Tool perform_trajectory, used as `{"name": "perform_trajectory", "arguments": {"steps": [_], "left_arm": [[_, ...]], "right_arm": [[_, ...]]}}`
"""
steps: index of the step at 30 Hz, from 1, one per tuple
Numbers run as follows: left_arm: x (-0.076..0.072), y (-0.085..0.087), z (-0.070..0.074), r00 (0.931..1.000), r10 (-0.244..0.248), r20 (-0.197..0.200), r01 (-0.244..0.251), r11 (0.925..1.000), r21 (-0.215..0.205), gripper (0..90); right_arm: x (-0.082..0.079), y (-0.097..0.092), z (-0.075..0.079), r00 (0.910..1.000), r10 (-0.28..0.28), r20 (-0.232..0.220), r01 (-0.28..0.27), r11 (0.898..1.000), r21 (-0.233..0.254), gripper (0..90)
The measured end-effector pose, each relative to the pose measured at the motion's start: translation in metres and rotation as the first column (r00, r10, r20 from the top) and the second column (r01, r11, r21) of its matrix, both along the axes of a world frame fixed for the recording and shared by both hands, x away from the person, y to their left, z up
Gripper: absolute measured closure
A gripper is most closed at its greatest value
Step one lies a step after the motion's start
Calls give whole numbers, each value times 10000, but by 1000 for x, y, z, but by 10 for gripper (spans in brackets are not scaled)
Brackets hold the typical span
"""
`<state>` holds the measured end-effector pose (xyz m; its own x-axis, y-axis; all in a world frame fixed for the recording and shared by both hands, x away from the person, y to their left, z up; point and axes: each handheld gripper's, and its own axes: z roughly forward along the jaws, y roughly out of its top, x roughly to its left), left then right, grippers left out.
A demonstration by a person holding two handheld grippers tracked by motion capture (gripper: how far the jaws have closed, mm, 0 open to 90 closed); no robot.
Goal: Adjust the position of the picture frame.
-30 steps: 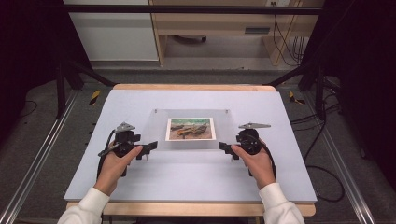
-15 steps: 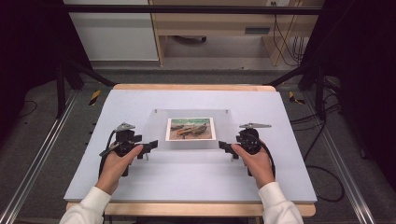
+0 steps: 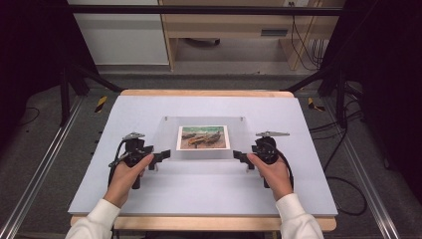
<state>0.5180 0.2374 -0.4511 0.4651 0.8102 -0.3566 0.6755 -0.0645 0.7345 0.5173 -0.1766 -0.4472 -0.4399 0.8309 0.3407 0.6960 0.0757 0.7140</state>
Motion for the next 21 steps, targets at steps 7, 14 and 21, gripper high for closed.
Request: {"name": "perform_trajectory", "arguments": {"steps": [7, 14, 21], "left_arm": [[3, 0, -3, 9991, -90, -404, 71, 9989, -460, 118], [3, -1, -5, 9989, -79, -464, 52, 9982, -592, 117], [4, -1, -5, 9986, -111, -516, 78, 9979, -645, 118]], "right_arm": [[1, -2, -2, 10000, -34, -68, 36, 9997, 238, 119], [2, -5, -7, 9991, 14, -431, 24, 9963, 865, 124], [3, -4, -8, 9985, 146, -522, -92, 9947, 1025, 118]]}}
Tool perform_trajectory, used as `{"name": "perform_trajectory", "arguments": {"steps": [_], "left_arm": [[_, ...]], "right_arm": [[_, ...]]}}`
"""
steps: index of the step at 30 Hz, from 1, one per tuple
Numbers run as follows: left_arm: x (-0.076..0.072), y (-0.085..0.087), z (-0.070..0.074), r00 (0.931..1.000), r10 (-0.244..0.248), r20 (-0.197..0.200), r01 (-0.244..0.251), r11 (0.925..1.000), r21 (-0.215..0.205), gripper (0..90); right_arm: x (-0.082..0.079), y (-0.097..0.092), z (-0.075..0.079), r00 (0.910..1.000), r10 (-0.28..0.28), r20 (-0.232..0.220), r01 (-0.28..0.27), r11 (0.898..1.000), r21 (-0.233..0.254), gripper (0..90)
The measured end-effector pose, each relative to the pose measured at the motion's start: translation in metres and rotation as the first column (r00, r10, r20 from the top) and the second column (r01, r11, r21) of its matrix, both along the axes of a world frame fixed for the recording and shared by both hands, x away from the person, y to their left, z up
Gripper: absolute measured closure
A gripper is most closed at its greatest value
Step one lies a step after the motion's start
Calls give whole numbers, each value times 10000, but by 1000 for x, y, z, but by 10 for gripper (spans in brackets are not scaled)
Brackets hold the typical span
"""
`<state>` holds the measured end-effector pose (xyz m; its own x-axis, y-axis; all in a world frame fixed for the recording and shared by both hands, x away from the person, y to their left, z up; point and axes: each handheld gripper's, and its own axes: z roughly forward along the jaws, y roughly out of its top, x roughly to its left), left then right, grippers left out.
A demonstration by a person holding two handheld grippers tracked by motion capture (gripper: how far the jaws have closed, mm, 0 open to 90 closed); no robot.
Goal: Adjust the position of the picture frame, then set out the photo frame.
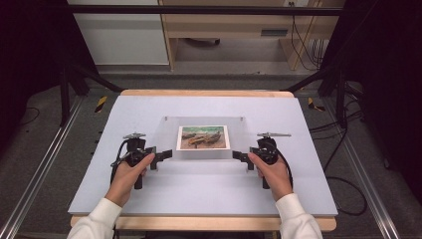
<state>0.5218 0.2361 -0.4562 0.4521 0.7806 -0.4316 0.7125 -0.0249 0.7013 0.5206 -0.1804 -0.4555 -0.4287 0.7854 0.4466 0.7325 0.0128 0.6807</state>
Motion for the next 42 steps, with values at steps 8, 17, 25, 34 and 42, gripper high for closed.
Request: {"name": "perform_trajectory", "arguments": {"steps": [8, 17, 25, 34, 42], "left_arm": [[2, 0, -2, 9999, -105, -72, 104, 9998, -179, 119], [4, -1, -3, 9995, -196, -267, 186, 9991, -377, 120], [3, -2, -2, 9994, -224, -260, 217, 9994, -276, 127], [-4, 0, -1, 9995, -294, -136, 290, 9992, -270, 150], [-11, 4, 0, 9996, -261, 144, 265, 9991, -332, 201]], "right_arm": [[0, 0, 0, 10000, 5, 17, -5, 10000, -13, 119], [0, 0, 0, 10000, 1, 42, -1, 10000, -27, 119], [-2, 1, 1, 9999, -62, 86, 63, 9999, -143, 126], [-9, 1, 1, 9992, -204, 357, 212, 9995, -224, 133], [-13, 2, 3, 9977, -45, 670, 77, 9988, -476, 135]]}}
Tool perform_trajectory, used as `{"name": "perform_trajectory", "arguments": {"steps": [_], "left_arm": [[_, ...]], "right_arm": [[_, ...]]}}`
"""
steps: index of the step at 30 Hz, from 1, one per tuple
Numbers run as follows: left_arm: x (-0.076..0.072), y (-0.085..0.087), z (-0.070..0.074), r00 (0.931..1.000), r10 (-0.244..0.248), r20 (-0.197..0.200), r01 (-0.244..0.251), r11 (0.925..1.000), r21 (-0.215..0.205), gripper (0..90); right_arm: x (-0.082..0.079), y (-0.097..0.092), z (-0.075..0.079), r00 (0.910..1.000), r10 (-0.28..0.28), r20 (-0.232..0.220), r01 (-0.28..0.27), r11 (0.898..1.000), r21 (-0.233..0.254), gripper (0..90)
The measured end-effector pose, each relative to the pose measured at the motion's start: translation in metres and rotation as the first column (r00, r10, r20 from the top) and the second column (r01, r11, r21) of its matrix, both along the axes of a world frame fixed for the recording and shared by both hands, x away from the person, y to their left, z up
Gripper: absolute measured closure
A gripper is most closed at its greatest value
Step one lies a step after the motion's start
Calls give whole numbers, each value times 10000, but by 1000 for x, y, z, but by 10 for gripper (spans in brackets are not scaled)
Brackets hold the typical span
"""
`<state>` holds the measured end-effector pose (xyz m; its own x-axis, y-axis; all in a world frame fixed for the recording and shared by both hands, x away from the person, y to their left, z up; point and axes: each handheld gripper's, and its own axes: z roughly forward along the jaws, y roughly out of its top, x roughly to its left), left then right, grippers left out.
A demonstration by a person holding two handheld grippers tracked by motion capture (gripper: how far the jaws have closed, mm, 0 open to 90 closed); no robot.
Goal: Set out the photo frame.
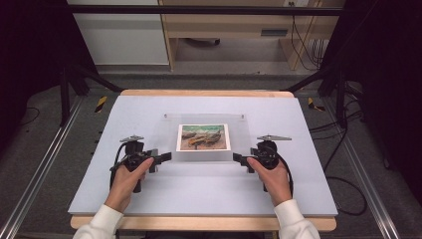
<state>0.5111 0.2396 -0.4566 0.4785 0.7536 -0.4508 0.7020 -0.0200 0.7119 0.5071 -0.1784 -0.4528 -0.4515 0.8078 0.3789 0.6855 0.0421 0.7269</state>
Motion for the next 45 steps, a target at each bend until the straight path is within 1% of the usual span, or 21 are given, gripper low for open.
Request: {"name": "perform_trajectory", "arguments": {"steps": [4, 11, 12, 18, 21, 22, 23, 24, 26, 31, 33, 36, 45], "left_arm": [[-3, 0, 0, 9999, -3, 138, 3, 10000, 14, 203], [-8, 1, 0, 9994, 91, 325, -91, 10000, -14, 233], [-10, 1, 0, 9990, 108, 429, -108, 9999, 7, 232], [-11, 2, 0, 9989, 77, 456, -77, 10000, 2, 236], [-14, 2, 1, 9985, 23, 544, -29, 9999, 106, 244], [-15, 1, 1, 9983, 16, 588, -27, 9998, 172, 244], [-16, 1, 2, 9979, -3, 650, -12, 9997, 232, 245], [-17, 1, 2, 9978, -34, 656, 15, 9996, 294, 248], [-20, 1, 3, 9976, 12, 687, -31, 9996, 284, 261], [-25, 2, 2, 9977, 32, 677, -50, 9996, 267, 266], [-28, 2, 2, 9979, 26, 647, -42, 9997, 247, 269], [-31, 1, 2, 9974, 143, 713, -163, 9995, 272, 279], [-37, 1, 2, 9961, 143, 868, -183, 9988, 455, 286]], "right_arm": [[-2, 0, 1, 10000, 6, 36, -6, 10000, -61, 137], [-9, 0, 1, 9992, 32, 387, -25, 9998, -176, 141], [-10, 1, 1, 9992, 24, 389, -16, 9998, -210, 141], [-11, 0, 1, 9986, 117, 518, -103, 9996, -259, 141], [-15, 1, 1, 9983, 90, 572, -72, 9995, -313, 141], [-16, 1, 2, 9975, 161, 694, -131, 9989, -442, 141], [-17, 2, 2, 9973, 150, 718, -113, 9986, -518, 141], [-18, 2, 3, 9969, 175, 766, -130, 9981, -599, 141], [-22, 3, 4, 9959, 200, 886, -134, 9971, -744, 141], [-24, 3, 3, 9950, 258, 964, -186, 9970, -752, 143], [-26, 3, 3, 9958, 212, 888, -149, 9974, -702, 145], [-27, 2, 3, 9950, 268, 965, -194, 9968, -770, 146], [-33, 4, 4, 9909, 384, 1287, -235, 9930, -1153, 152]]}}
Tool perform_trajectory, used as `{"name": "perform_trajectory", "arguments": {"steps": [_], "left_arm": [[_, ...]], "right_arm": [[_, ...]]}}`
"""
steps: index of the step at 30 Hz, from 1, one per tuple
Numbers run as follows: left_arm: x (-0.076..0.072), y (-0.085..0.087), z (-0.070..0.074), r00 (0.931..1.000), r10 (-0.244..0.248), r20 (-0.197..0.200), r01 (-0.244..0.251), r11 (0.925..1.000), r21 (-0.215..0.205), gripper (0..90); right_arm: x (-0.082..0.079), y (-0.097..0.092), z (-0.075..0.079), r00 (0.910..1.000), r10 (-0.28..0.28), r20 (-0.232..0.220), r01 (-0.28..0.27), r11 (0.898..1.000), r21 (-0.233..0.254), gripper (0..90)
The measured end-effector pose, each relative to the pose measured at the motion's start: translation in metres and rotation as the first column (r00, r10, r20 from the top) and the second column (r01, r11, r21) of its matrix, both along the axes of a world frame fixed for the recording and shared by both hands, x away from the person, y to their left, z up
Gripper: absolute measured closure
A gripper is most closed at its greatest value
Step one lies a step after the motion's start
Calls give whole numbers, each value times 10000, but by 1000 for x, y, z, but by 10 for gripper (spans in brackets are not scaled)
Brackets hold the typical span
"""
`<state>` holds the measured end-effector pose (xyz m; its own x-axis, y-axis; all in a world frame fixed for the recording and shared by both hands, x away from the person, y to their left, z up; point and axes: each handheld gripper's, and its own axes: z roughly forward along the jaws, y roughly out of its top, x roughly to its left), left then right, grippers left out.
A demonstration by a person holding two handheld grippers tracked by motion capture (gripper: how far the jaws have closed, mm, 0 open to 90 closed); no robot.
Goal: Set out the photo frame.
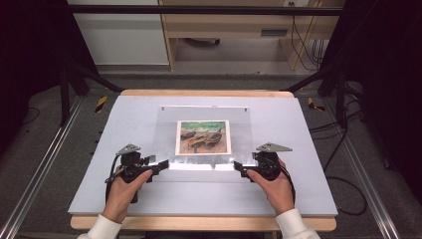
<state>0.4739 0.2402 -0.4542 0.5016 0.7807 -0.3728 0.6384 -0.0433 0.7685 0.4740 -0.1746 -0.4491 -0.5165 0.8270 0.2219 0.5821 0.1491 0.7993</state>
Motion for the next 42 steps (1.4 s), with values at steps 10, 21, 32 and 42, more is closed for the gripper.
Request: {"name": "perform_trajectory", "arguments": {"steps": [10, 21, 32, 42], "left_arm": [[-12, -2, 1, 9998, 12, 221, -22, 9991, 430, 302], [-24, -4, 1, 9995, 139, 301, -163, 9966, 806, 329], [-32, -4, 0, 9991, 179, 389, -221, 9936, 1104, 360], [-38, -4, -1, 9988, 239, 434, -288, 9929, 1151, 387]], "right_arm": [[-13, 1, 2, 9995, -20, 321, 33, 9991, -428, 189], [-25, 1, 3, 9983, -44, 577, 91, 9966, -822, 255], [-36, 1, 2, 9966, -38, 821, 135, 9929, -1181, 319], [-43, -1, 2, 9962, -75, 873, 192, 9908, -1338, 373]]}}
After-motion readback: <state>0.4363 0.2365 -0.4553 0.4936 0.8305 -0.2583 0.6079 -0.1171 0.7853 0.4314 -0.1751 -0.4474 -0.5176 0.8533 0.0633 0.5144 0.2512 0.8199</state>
